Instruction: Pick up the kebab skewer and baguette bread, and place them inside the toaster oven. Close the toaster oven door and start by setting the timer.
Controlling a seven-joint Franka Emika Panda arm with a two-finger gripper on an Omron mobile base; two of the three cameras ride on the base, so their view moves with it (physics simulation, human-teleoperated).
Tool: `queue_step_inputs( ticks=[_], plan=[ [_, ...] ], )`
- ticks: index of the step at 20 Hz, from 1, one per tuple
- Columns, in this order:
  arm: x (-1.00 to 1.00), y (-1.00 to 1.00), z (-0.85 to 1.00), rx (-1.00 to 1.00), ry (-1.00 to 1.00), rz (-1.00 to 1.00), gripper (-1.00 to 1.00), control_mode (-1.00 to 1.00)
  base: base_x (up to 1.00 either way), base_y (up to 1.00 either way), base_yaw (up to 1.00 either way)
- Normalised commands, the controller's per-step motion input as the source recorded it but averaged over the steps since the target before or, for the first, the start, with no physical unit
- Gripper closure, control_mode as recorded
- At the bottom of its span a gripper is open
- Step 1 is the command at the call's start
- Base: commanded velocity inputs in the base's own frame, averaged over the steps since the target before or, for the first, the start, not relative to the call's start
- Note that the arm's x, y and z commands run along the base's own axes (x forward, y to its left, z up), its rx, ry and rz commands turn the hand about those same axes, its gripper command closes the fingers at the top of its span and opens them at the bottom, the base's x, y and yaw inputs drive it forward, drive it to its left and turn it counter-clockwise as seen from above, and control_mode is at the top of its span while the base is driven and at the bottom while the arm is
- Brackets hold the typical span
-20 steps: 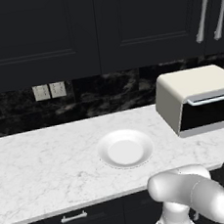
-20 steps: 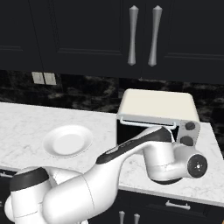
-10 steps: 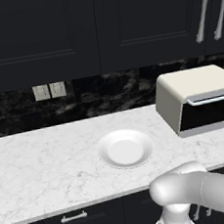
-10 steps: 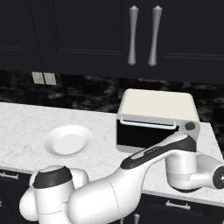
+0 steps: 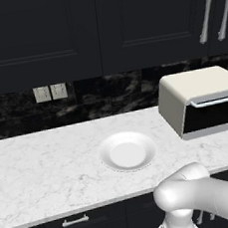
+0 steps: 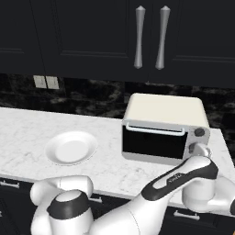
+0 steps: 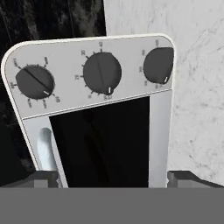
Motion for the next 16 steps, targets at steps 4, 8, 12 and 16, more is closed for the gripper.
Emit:
queue_step_inputs(
  ticks=[4,8,12,16],
  plan=[
    [0.15,0.1,0.0,0.14,-0.14,-0.16,-1.0,-1.0,0.0,0.0,0.0],
    [0.15,0.0,0.0,0.02,-0.04,-0.2,-1.0,-1.0,0.0,0.0,0.0],
    [0.23,0.04,0.0,-0.03,0.0,-0.21,-1.0,-1.0,0.0,0.0,0.0],
    [0.42,0.0,0.0,-0.03,0.0,-0.15,-1.0,-1.0,0.0,0.0,0.0]
  ],
)
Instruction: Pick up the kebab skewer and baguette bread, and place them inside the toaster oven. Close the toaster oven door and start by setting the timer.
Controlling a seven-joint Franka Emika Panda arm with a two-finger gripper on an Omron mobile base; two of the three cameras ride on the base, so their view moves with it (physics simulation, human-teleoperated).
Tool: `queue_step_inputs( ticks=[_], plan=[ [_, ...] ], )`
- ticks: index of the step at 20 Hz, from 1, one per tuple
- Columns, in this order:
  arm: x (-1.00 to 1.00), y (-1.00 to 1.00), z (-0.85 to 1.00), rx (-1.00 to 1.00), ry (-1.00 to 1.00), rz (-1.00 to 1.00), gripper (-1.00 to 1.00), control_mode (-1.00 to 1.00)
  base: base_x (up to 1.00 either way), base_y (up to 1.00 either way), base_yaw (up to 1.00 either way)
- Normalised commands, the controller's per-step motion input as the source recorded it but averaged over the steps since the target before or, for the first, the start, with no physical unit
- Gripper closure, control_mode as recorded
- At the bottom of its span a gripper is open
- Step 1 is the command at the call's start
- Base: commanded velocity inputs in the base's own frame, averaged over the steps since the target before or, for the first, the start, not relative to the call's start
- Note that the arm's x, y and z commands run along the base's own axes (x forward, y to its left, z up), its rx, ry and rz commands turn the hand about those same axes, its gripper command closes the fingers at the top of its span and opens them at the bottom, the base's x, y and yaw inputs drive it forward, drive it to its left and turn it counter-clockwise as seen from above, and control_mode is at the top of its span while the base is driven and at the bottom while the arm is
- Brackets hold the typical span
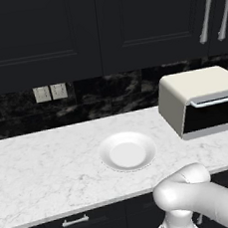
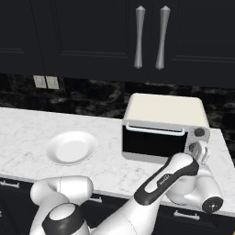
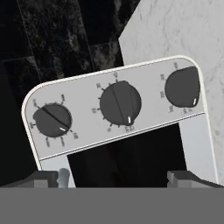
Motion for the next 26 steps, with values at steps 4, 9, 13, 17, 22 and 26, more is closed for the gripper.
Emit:
queue_step_inputs(
  ticks=[4,9,13,17,22,26],
  plan=[
    [0.41,0.0,0.0,0.0,0.0,-0.01,-1.0,-1.0,0.0,0.0,0.0],
    [0.24,-0.14,0.0,0.0,0.0,0.0,-1.0,-1.0,0.0,0.0,0.0],
    [0.11,-0.42,0.0,0.01,0.0,0.0,-1.0,-1.0,0.0,0.0,0.0],
    [0.08,-0.35,-0.04,0.02,0.0,0.0,-1.0,-1.0,0.0,0.0,0.0],
    [0.0,0.0,-0.2,0.0,-0.01,0.0,-1.0,-1.0,0.0,0.0,0.0],
    [0.0,0.0,-0.21,0.01,-0.02,-0.01,-1.0,-1.0,0.0,0.0,0.0]
  ],
)
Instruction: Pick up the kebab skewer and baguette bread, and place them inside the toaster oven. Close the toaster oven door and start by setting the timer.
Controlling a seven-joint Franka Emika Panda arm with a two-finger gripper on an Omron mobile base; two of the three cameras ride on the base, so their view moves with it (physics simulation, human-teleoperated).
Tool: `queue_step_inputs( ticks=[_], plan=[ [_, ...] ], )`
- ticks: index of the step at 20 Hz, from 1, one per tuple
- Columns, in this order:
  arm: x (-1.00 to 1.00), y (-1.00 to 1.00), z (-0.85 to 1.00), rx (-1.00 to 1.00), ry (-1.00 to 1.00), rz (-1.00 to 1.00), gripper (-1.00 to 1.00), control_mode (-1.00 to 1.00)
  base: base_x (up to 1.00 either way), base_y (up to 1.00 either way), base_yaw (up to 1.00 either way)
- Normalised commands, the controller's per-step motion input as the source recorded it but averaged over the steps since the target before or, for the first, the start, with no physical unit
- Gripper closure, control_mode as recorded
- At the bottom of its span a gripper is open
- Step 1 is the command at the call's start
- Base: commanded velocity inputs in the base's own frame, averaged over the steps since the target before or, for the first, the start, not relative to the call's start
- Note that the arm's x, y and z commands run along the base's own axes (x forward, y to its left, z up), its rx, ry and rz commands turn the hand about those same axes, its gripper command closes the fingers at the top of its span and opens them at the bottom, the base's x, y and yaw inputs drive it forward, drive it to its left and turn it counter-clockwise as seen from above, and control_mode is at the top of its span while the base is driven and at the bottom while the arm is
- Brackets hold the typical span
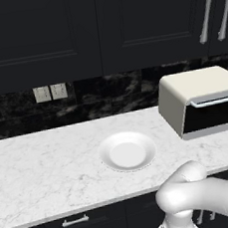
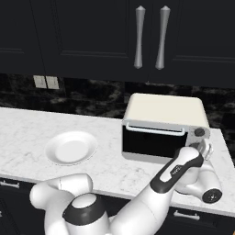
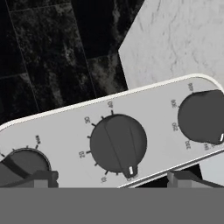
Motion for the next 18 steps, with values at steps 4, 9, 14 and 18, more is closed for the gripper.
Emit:
queue_step_inputs(
  ticks=[4,9,14,18],
  plan=[
    [0.07,0.08,-0.03,0.04,-0.03,-0.01,-1.0,-1.0,0.0,0.0,0.0],
    [0.15,0.07,-0.23,0.02,0.0,-0.02,-1.0,-1.0,0.0,0.0,0.0],
    [0.37,0.07,-0.19,0.01,0.0,-0.02,-1.0,-1.0,0.0,0.0,0.0],
    [0.34,0.0,0.0,0.02,-0.01,-0.01,-1.0,-1.0,0.0,0.0,0.0]
  ],
)
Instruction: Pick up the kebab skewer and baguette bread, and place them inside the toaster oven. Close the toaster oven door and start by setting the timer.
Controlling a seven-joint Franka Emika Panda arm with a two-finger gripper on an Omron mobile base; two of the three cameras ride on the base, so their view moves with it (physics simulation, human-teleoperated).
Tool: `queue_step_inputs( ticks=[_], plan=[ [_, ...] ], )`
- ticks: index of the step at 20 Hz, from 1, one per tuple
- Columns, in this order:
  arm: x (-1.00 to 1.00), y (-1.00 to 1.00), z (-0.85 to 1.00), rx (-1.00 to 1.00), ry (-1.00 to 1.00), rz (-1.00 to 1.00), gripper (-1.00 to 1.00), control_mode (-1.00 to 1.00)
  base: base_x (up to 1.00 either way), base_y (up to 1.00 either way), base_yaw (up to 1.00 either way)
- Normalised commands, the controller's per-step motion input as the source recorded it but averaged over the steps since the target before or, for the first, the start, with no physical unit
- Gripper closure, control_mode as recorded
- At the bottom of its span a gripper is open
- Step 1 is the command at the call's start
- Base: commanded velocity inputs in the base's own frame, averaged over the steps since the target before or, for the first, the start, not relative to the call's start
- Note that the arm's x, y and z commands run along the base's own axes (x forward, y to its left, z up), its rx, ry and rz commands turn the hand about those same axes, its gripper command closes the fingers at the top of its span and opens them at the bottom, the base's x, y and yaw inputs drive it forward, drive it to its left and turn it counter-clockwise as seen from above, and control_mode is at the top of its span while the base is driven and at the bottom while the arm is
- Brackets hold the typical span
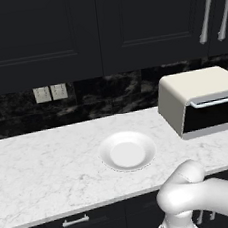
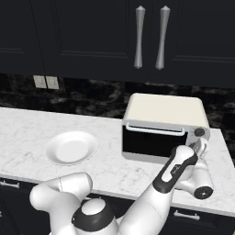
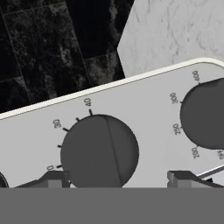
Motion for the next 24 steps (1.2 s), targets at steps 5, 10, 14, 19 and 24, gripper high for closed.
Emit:
queue_step_inputs(
  ticks=[5,10,14,19,24],
  plan=[
    [0.18,0.0,-0.01,0.02,-0.03,-0.02,-1.0,-1.0,0.0,0.0,0.0],
    [0.3,0.0,-0.15,0.01,-0.02,-0.03,-1.0,-1.0,0.0,0.0,0.0],
    [0.17,0.0,-0.16,0.0,-0.14,-0.03,-1.0,-1.0,0.0,0.0,0.0],
    [0.04,0.0,-0.04,0.0,-0.16,-0.04,-1.0,-1.0,0.0,0.0,0.0],
    [0.08,0.0,0.0,0.0,-0.11,-0.03,-1.0,-1.0,0.0,0.0,0.0]
  ],
)
